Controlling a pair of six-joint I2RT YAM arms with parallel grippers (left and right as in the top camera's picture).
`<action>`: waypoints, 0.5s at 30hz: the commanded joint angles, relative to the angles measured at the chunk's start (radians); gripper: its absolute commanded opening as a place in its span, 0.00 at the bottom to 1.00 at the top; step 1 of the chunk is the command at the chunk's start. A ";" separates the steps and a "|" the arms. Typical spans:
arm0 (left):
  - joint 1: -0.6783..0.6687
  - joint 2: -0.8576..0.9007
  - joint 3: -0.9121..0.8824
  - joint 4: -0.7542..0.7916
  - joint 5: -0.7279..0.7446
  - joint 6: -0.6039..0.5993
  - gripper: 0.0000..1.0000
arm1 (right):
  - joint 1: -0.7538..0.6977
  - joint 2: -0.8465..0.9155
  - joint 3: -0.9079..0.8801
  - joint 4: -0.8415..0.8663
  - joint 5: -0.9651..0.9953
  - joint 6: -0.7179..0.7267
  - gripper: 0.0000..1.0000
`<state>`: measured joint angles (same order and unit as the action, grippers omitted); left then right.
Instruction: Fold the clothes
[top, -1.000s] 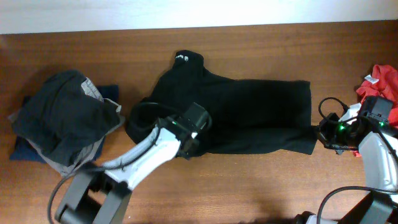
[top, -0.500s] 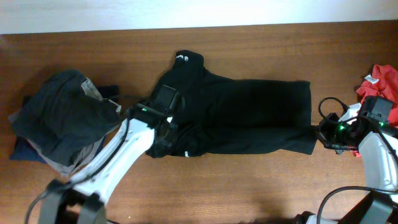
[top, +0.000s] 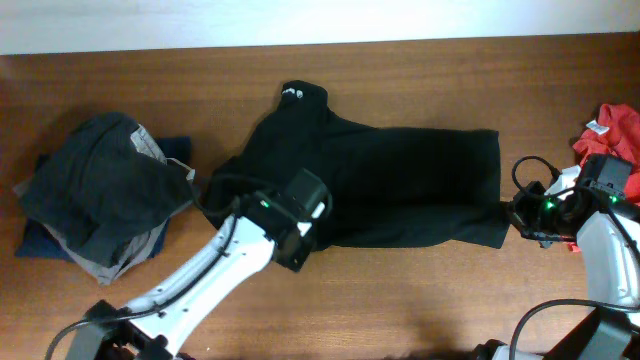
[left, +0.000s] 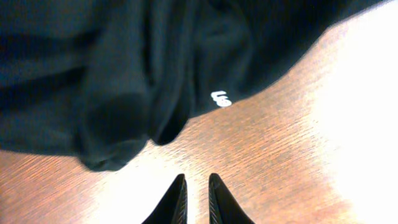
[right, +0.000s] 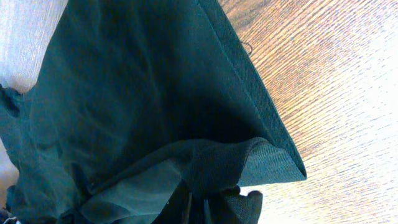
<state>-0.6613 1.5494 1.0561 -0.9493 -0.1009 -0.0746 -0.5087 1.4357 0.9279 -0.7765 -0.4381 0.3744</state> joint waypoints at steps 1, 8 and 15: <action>-0.019 0.022 -0.065 0.042 -0.050 -0.001 0.15 | 0.005 0.000 0.020 0.004 -0.005 0.002 0.07; -0.016 0.072 -0.113 0.088 -0.055 -0.015 0.26 | 0.005 0.000 0.020 0.003 -0.006 0.002 0.08; -0.016 0.072 -0.113 0.171 -0.129 -0.014 0.43 | 0.005 0.000 0.020 0.003 -0.006 0.001 0.08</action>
<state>-0.6796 1.6161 0.9417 -0.7925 -0.1772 -0.0834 -0.5087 1.4357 0.9279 -0.7765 -0.4381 0.3740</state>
